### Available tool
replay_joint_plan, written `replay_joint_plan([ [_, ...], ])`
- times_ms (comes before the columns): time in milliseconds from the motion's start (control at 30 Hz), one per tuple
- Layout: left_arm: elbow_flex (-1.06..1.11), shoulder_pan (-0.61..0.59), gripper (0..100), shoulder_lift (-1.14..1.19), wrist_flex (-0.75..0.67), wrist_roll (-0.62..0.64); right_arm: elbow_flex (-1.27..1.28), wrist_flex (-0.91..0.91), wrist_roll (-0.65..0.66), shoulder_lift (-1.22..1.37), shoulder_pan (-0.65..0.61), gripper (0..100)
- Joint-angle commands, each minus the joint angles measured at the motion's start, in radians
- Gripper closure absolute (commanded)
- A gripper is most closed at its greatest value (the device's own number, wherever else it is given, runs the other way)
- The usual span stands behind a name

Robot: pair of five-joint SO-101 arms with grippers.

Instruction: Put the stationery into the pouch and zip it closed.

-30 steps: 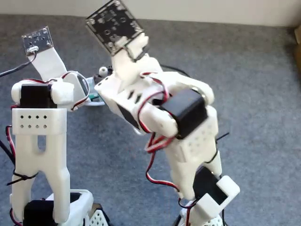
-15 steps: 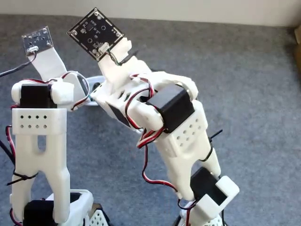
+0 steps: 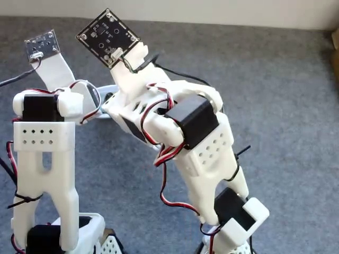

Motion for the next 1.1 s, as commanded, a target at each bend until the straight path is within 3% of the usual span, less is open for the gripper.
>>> replay_joint_plan([
  [0,-0.002,0.012,99,-0.045,-0.021,0.008,-0.005,-0.018,0.006,-0.053,-0.007,73.9],
  [267,-0.001,0.012,99,-0.045,-0.028,0.011,-0.007,-0.013,-0.003,-0.085,-0.008,73.9],
  [667,-0.002,0.012,99,-0.045,-0.021,0.011,0.068,0.035,-0.135,-0.418,-0.007,73.9],
  [900,-0.002,0.012,99,-0.045,-0.025,0.011,0.487,0.018,-0.143,-0.622,-0.007,73.9],
  [1067,-0.001,0.012,99,-0.045,-0.023,0.011,0.819,-0.101,-0.146,-0.796,-0.007,73.9],
])
